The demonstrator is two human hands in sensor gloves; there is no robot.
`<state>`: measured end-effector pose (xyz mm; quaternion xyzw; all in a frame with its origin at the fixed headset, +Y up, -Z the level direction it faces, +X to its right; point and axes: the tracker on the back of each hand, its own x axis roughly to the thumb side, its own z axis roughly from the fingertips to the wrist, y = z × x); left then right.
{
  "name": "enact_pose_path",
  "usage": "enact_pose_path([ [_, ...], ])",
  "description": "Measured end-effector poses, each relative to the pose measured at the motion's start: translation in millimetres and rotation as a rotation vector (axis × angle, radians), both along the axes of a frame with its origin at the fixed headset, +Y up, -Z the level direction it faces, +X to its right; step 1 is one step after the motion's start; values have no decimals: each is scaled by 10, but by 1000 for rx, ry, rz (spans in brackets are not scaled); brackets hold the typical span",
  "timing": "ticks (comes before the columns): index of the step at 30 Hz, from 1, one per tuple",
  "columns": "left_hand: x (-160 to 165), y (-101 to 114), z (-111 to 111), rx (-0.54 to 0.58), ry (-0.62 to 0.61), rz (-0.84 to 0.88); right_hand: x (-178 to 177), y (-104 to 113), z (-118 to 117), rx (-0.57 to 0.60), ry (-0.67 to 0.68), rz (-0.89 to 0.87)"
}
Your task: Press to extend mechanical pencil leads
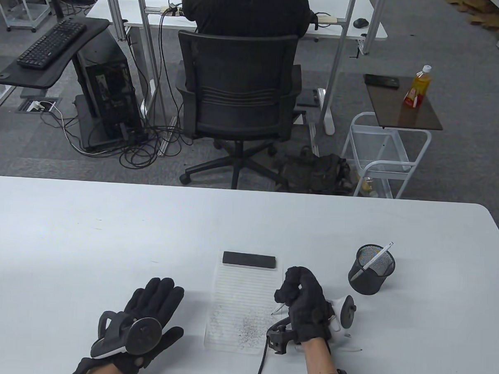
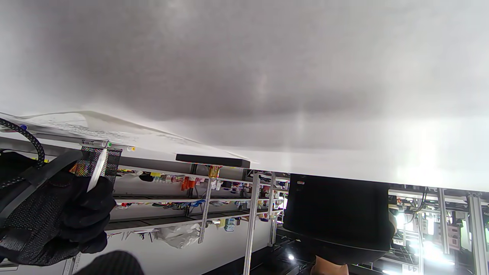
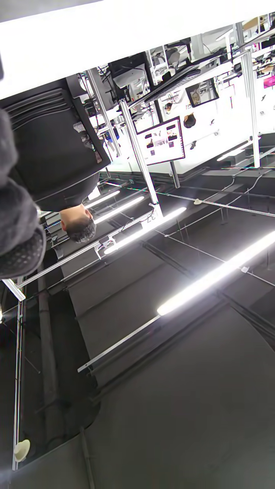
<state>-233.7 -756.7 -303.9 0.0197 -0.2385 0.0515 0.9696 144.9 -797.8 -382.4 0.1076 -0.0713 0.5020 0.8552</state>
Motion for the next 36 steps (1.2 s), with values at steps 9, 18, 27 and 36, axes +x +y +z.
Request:
enact_pose_path([
  [9,3,0,1,-4,-1,0,7,2,0,4,-9,13],
  [18,4,1,0,-1,-1,-1,-2,-1,4,11,-14,33],
  [27,5,3,2,3,-1,2,-27,-16,12,9,-20,46],
  [36,7,-8,-1,-5,-3,-3,-65,7,25,21,-21,77],
])
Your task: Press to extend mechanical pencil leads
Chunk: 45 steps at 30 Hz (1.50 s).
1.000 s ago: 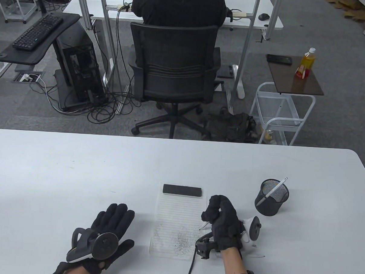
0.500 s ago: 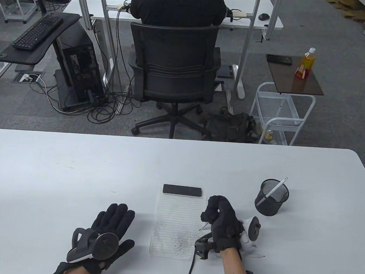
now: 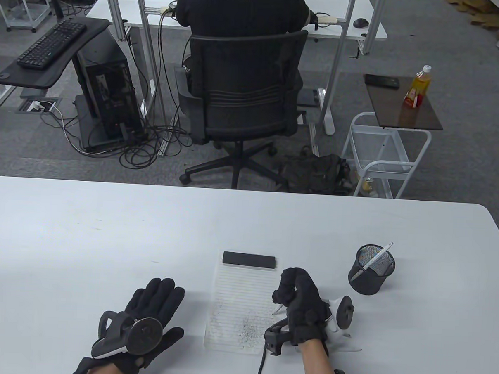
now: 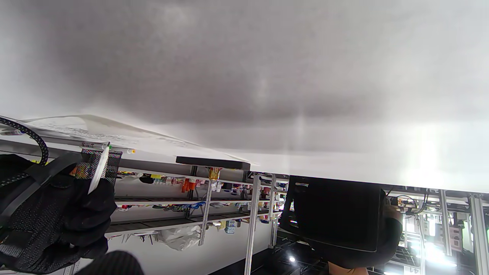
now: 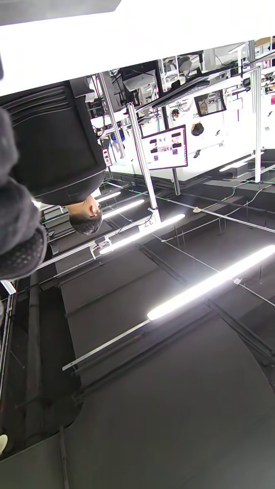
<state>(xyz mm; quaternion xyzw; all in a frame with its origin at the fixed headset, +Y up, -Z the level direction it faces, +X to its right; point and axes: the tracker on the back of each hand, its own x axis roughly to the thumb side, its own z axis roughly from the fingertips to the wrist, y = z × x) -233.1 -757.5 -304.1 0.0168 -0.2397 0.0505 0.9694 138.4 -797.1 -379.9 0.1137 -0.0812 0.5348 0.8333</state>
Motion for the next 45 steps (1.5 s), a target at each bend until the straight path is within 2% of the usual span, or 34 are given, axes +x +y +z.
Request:
enact_pose_path([
  [28,2,-1,-6,-5,-2,-3,-30,17,18,16,12,4],
  [31,0,7,-5,-1,-3,0,-35,198,32,54,81,18],
  [33,-2,12,-7,1,-3,4,-18,409,59,79,109,24],
  [35,-2,10,-9,0,-4,3,32,593,95,63,141,69],
  [37,1,9,-7,1,-5,-1,151,737,151,-6,99,206],
  [41,6,16,-5,6,-8,-2,439,889,214,-92,47,523],
  [45,11,11,-5,8,-11,-6,717,949,228,-218,82,772],
])
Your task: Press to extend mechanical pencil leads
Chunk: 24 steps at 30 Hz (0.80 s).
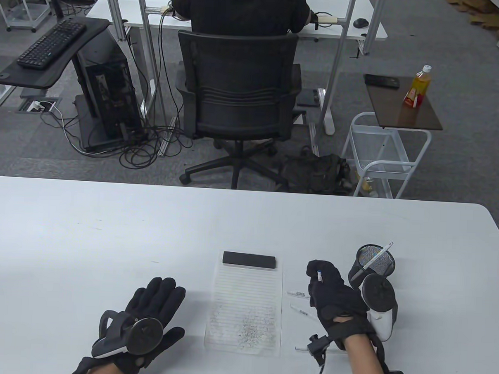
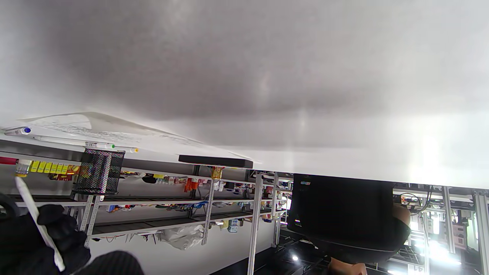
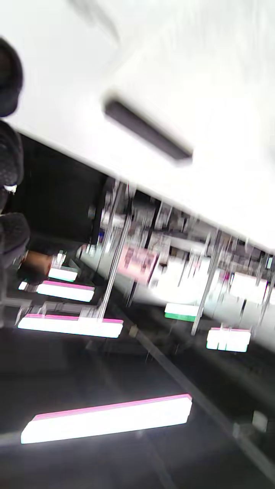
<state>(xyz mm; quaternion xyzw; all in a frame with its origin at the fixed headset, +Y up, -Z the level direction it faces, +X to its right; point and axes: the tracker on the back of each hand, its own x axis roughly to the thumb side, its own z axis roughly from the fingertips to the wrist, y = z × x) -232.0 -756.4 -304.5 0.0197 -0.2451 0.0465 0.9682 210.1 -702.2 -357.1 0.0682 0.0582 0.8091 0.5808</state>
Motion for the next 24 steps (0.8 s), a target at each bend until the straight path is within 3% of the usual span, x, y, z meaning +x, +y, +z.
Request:
enact_pose_path([
  [1,3,1,1,1,-1,-2,116,11,11,-57,-27,103],
  [10,11,1,7,3,-2,-4,585,-172,-5,-243,-184,431],
  [15,18,3,13,-3,-3,-10,622,-279,-99,-309,-283,708],
  [24,17,-5,5,-8,0,-8,528,-488,-291,-323,-357,989],
])
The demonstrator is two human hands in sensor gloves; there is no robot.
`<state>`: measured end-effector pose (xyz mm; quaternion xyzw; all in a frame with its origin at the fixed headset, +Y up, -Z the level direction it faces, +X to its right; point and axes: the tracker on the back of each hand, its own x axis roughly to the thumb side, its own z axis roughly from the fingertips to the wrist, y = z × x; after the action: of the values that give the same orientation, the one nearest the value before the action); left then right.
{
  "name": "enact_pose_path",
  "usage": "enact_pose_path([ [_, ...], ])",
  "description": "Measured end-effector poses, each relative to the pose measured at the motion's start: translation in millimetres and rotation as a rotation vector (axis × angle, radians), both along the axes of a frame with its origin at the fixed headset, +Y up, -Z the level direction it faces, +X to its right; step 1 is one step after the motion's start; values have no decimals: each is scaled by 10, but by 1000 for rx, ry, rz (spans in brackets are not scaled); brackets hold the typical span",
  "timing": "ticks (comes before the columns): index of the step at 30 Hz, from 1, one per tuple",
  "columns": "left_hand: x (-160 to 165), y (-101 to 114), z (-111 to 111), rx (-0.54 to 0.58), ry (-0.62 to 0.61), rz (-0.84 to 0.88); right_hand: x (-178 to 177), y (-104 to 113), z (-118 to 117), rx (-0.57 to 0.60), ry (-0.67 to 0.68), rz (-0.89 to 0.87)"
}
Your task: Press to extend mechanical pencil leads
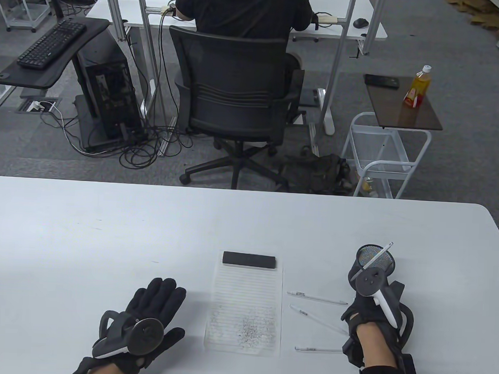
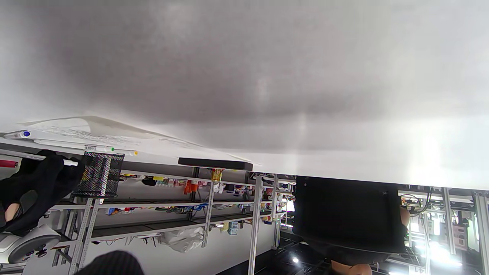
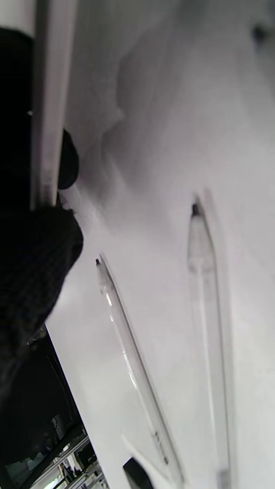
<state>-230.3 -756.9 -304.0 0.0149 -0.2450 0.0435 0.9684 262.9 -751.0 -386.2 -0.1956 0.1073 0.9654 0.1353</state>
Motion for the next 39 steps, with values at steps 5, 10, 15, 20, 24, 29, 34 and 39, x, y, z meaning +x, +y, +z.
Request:
enact_pose_path([
  [5,-1,-12,-10,-6,0,-5,22,-60,-40,-2,-38,42],
  [10,-8,-16,-15,-8,3,-8,42,-107,-64,5,-37,57],
  [15,-11,-16,-18,-11,5,-17,18,-133,-78,17,-5,116],
  [20,-8,-17,-16,-16,7,-20,24,-134,-90,15,1,114],
  [24,-10,-22,-20,-22,8,-19,45,-134,-86,30,19,108],
  [29,-11,-19,-23,-23,9,-20,66,-139,-80,42,26,102],
  [34,-11,-15,-26,-22,8,-21,84,-143,-77,64,40,108],
  [39,-10,-15,-28,-21,8,-21,96,-152,-66,66,38,100],
])
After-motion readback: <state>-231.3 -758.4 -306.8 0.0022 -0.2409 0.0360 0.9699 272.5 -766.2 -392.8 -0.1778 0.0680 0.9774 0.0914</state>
